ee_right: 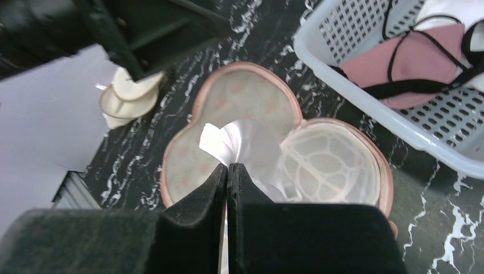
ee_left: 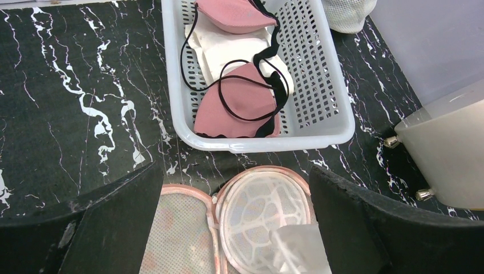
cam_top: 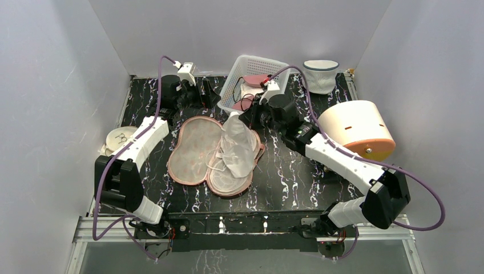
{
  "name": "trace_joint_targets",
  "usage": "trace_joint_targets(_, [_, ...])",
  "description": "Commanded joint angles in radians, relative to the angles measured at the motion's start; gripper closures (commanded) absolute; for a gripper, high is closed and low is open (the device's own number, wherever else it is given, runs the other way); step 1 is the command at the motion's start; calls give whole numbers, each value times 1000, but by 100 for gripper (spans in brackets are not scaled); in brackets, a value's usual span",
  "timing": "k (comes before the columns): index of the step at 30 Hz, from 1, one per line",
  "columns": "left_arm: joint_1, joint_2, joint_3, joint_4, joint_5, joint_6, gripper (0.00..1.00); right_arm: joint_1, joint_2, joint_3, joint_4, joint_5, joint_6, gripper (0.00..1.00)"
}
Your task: Unzip the laundry bag and remove the bra
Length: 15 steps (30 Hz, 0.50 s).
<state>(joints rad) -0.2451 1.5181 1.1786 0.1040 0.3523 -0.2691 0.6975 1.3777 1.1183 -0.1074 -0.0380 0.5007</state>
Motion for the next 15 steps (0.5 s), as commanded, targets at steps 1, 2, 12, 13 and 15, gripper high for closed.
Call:
trace_joint_targets(1, [2,-4,41,12,17,2,2,0,-55,96,96,-29,30,100])
trace_joint_targets(2, [2,-5,41,11,17,2,2,0,-56,113,99,-31,35,100])
trace_joint_targets(12, [3,-13,51,-16,-20,16,2,-20,-15,363,37,79,-19,100])
trace_joint_targets(13, [2,-16,54,-24,-37,17,2,-29,-4,395,25,88,-25,100])
trace_joint_targets(15, [4,-20,60,-44,-81,20,2,-52,18,452,16,92,-31,100])
